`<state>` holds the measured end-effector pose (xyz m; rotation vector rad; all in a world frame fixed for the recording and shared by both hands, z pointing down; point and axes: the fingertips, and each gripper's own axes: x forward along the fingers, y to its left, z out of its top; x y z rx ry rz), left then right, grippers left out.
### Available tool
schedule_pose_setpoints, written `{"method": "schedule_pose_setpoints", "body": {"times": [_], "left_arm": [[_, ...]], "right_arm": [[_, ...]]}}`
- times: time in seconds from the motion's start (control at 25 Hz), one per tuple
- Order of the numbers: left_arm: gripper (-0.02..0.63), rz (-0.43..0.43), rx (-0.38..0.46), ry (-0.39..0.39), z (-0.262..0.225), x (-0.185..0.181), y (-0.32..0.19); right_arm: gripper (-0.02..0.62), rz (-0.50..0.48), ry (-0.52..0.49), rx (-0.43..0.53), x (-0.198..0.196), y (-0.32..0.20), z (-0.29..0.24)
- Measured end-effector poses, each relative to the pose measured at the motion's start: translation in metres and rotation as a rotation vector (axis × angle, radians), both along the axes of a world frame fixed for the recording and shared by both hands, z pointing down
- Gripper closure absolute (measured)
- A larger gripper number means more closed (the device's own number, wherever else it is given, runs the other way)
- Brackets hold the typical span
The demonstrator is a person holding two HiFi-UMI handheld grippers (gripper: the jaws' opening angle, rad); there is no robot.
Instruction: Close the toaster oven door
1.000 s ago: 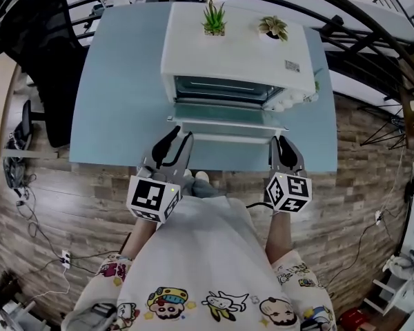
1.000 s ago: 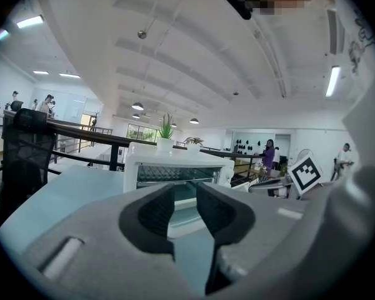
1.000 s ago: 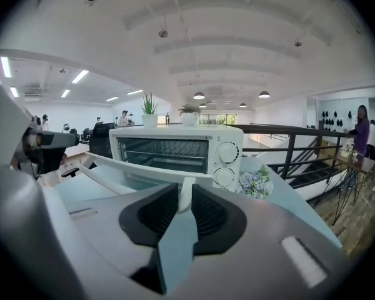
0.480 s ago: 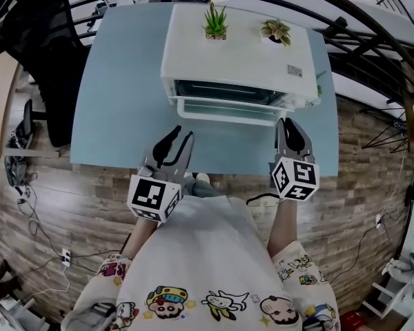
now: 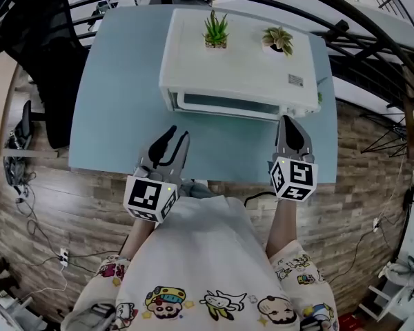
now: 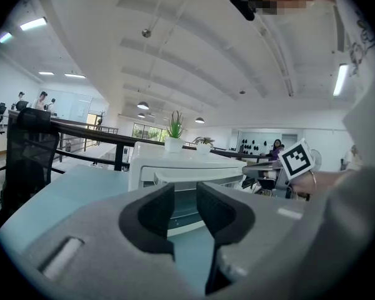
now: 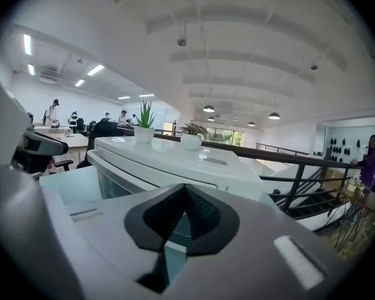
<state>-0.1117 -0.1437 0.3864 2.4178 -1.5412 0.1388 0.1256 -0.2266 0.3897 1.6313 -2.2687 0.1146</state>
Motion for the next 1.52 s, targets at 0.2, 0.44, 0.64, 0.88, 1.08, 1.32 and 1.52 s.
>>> {"method": "schedule_pose_setpoints", "body": {"times": [0.2,0.44,0.64,0.88,1.08,1.32,1.52], "left_arm": [[0.503,0.007,0.002,0.005,0.0,0.005,-0.005],[0.503,0.008,0.01,0.004,-0.004,0.005,-0.006],[0.503,0.0,0.024,0.005,-0.01,0.003,-0.004],[0.503,-0.002,0.05,0.003,-0.019,0.002,0.0],[0.503,0.001,0.068,-0.003,-0.027,0.003,0.008],[0.519,0.005,0.069,-0.008,-0.027,0.0,0.022],[0.56,0.019,0.066,-0.004,-0.023,0.0,0.029]], "right_arm": [[0.588,0.01,-0.023,0.004,0.001,-0.001,-0.001],[0.587,-0.003,-0.022,0.009,0.001,-0.001,-0.002],[0.586,-0.025,-0.031,0.017,-0.005,0.004,-0.004],[0.586,-0.082,-0.068,0.028,-0.023,0.021,-0.007],[0.586,-0.134,-0.109,0.033,-0.038,0.042,-0.009],[0.586,-0.178,-0.139,0.045,-0.051,0.062,-0.01],[0.586,-0.195,-0.153,0.045,-0.055,0.074,-0.006]]}}
